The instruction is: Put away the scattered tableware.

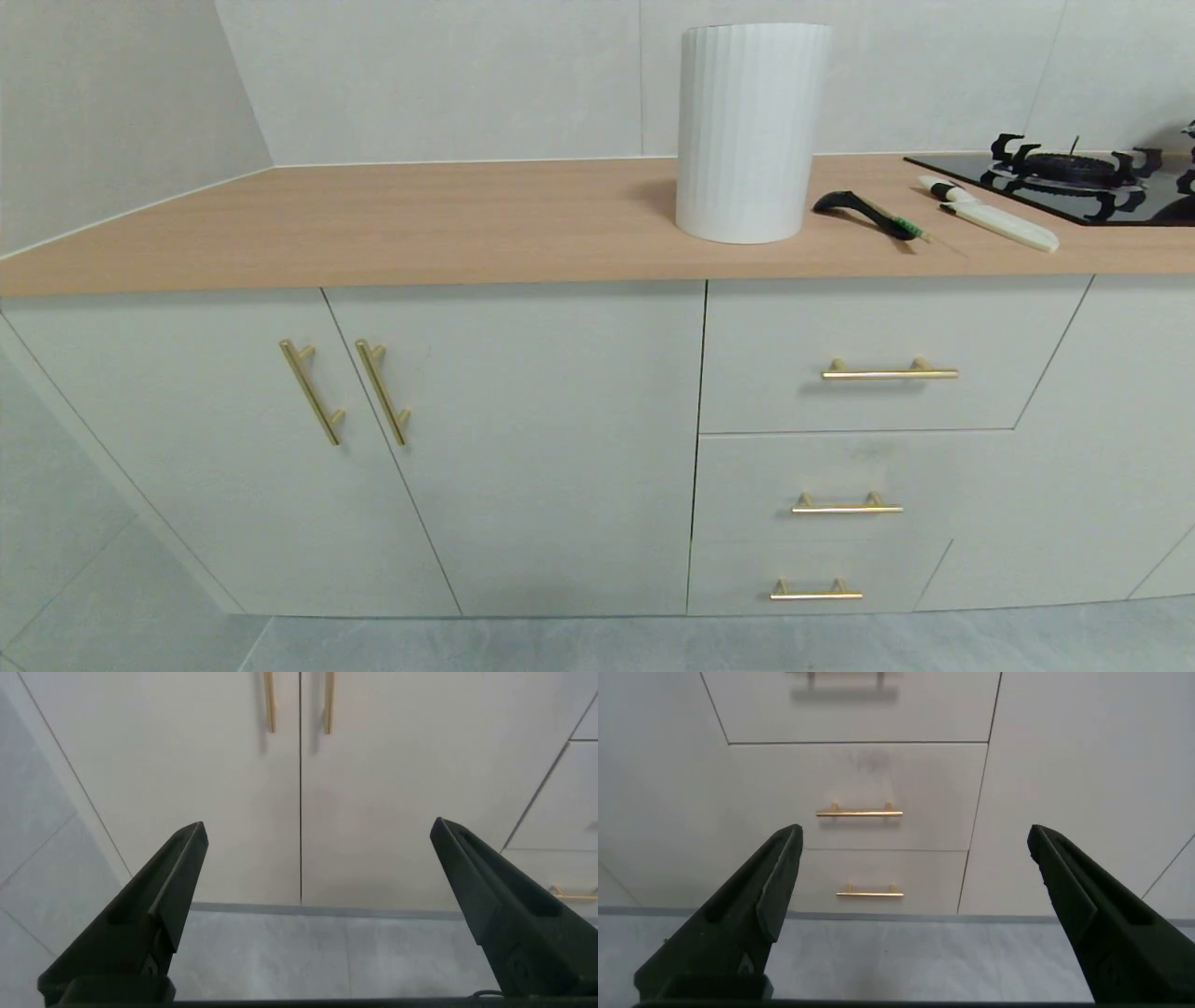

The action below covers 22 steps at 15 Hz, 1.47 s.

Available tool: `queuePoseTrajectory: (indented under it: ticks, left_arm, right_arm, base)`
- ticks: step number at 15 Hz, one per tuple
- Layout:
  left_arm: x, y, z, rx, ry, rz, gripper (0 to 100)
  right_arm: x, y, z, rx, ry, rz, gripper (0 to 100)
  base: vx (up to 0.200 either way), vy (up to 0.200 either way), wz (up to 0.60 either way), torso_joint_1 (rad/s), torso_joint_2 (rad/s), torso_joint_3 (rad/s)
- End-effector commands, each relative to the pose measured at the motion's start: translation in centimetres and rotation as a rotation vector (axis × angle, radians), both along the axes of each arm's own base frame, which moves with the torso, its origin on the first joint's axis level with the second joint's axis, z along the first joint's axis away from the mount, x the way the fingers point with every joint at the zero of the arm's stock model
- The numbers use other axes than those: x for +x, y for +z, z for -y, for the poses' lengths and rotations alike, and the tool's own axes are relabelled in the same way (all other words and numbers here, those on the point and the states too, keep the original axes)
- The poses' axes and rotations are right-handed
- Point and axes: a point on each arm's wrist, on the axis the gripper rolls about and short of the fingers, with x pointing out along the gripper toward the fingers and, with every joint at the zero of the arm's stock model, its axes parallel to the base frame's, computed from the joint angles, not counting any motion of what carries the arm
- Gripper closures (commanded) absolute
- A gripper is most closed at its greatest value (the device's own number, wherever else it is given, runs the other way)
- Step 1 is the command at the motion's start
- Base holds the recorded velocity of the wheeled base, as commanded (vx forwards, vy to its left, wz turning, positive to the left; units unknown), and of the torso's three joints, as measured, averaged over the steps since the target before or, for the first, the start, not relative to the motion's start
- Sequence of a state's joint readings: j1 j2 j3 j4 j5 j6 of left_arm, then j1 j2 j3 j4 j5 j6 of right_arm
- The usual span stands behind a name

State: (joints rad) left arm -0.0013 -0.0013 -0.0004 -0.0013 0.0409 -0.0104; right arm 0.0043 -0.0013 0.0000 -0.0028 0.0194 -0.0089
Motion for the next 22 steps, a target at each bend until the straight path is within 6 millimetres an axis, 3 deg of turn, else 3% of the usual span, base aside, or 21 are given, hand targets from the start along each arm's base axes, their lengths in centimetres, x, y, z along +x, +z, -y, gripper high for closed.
queuePoseTrajectory:
  ticks: [1,2,4,5,8,11,14,18,20,22]
  left_arm:
    - [0.0,0.0,0.0,-0.002,0.0,-0.001,0]
    - [0.0,0.0,0.0,-0.002,0.0,-0.001,0]
    - [0.0,0.0,0.0,0.0,0.0,-0.001,0]
    - [0.0,0.0,0.0,0.0,0.0,-0.001,0]
    - [0.0,0.0,0.0,0.0,0.0,-0.001,0]
    - [0.0,0.0,0.0,-0.002,0.0,-0.001,0]
    - [0.0,0.0,0.0,-0.002,0.0,-0.001,0]
    - [0.0,0.0,0.0,0.0,0.0,-0.001,0]
    - [0.0,0.0,0.0,0.0,0.0,-0.001,0]
    - [0.0,0.0,0.0,-0.002,0.0,-0.001,0]
  right_arm:
    - [0.0,0.0,0.0,-0.014,0.001,-0.001,0]
    - [0.0,0.2,0.0,-0.031,0.001,0.011,0]
    - [-1.0,4.5,0.0,0.008,0.024,0.103,0]
    - [-0.1,7.8,0.0,0.009,0.053,0.005,0]
    - [5.7,11.2,-0.2,0.005,0.052,-0.261,0]
    - [12.5,11.9,-0.8,0.0,0.096,-0.477,0]
    - [18.7,9.4,-2.2,-0.021,0.147,-0.625,0]
    - [26.2,3.3,-3.3,-0.032,0.147,-0.761,0]
    - [29.0,-0.6,-3.9,-0.04,0.149,-0.79,0]
    - [31.2,-3.4,-4.4,-0.046,0.139,-0.757,0]
  base:
    - [0.0,0.0,0.0,0.0,0.0,0.0]
    - [0.0,0.0,0.0,0.0,0.0,0.0]
    - [0.0,0.0,0.0,0.0,0.0,0.0]
    - [0.0,0.0,0.0,0.0,0.0,0.0]
    - [0.0,0.0,0.0,0.0,0.0,0.0]
    - [0.0,0.0,0.0,0.0,0.0,0.0]
    - [0.0,0.0,0.0,0.0,0.0,0.0]
    - [0.0,0.0,0.0,0.0,0.0,0.0]
    - [0.0,0.0,0.0,0.0,0.0,0.0]
    - [0.0,0.0,0.0,0.0,0.0,0.0]
